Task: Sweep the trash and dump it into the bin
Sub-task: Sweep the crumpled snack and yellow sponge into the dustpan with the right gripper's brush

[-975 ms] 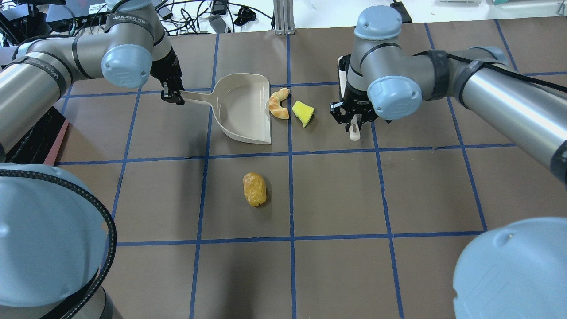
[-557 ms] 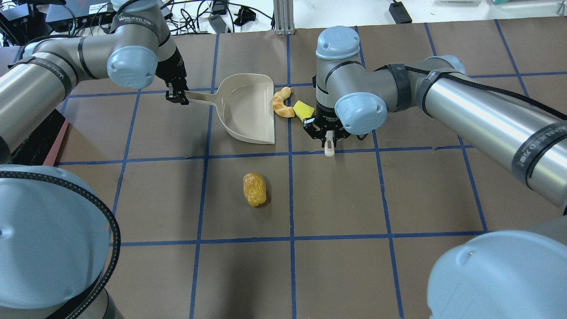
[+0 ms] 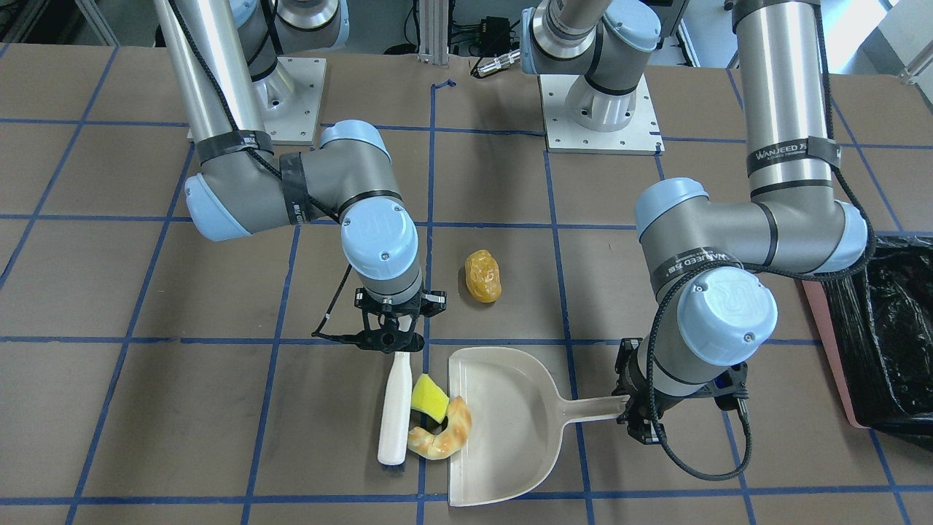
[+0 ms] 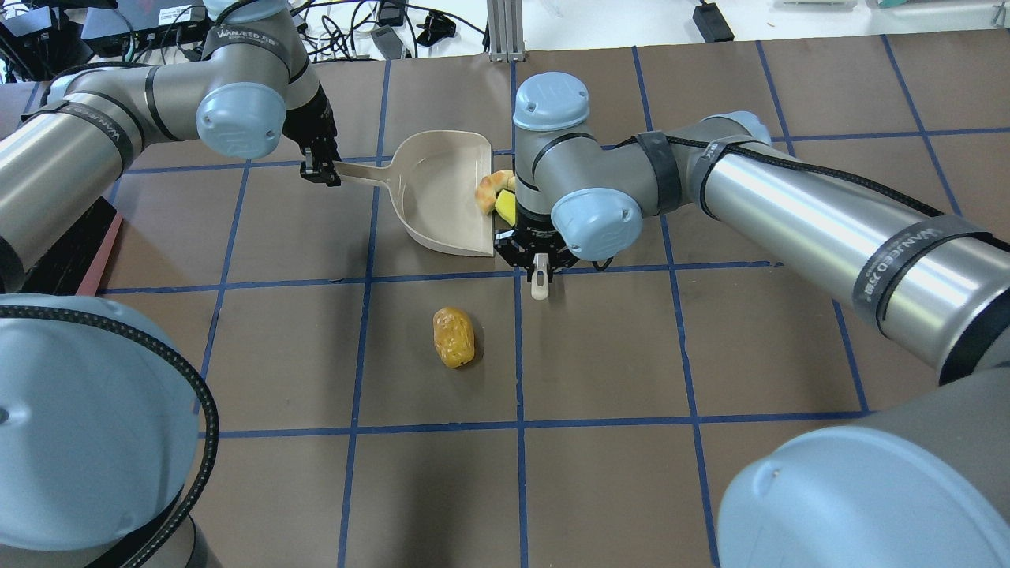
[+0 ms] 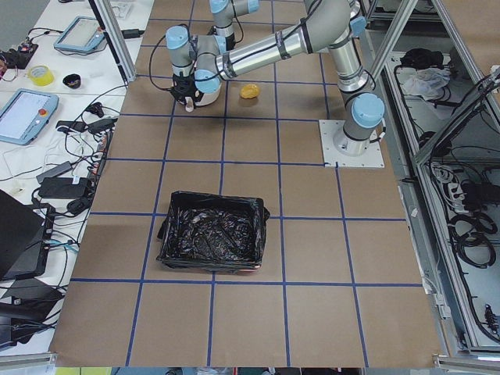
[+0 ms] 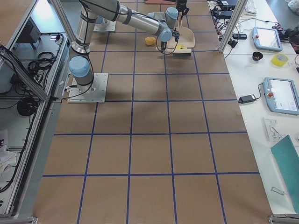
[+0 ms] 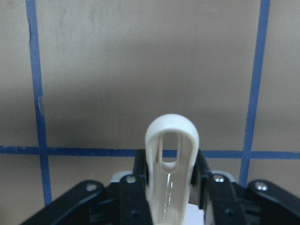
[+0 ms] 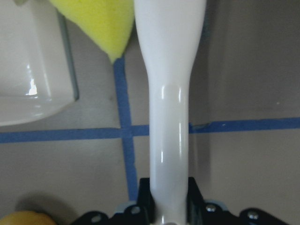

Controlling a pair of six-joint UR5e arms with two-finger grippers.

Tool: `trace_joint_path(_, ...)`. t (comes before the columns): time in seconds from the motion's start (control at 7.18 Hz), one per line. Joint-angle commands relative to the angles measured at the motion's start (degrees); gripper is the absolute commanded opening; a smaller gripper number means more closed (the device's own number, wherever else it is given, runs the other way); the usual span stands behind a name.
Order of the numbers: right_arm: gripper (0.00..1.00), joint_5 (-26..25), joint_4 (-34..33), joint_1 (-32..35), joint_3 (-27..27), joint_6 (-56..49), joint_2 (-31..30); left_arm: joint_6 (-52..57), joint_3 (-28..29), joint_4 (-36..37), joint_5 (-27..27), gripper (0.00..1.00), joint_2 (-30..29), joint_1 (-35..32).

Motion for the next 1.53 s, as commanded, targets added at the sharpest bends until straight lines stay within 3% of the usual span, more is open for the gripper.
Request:
trace_joint_path(0.0,0.00,2.84,-0.26,4.32,-5.47,2.34,3.36,-0.09,0.00,0.07,-1.25,0.00,0.16,-0.22)
trace_joint_path(0.42,0.00,1.45,2.44,5.57,-9.53,4.03,4.17,5.32,-0.26,0.25,-6.07,0.00,-0.54,-0.23)
trace_joint_path(0.56,0.00,-1.96,5.68,5.31,-10.41,3.33,3.56,9.97,-0.52,0.60,-11.14,0.00,-0.71,0.47)
trace_joint_path(0.98,0.00,-3.31,16.93,2.07,-10.42,1.30,-3.27,12.74,-1.49,0.69,-13.39,0.00,-2.21,3.28)
trace_joint_path(1.39,0.00,-3.49,19.86,-2.57,-9.98,-3.40,-5.41,14.06,-1.23,-0.27,-15.15,0.00,-0.47,5.39)
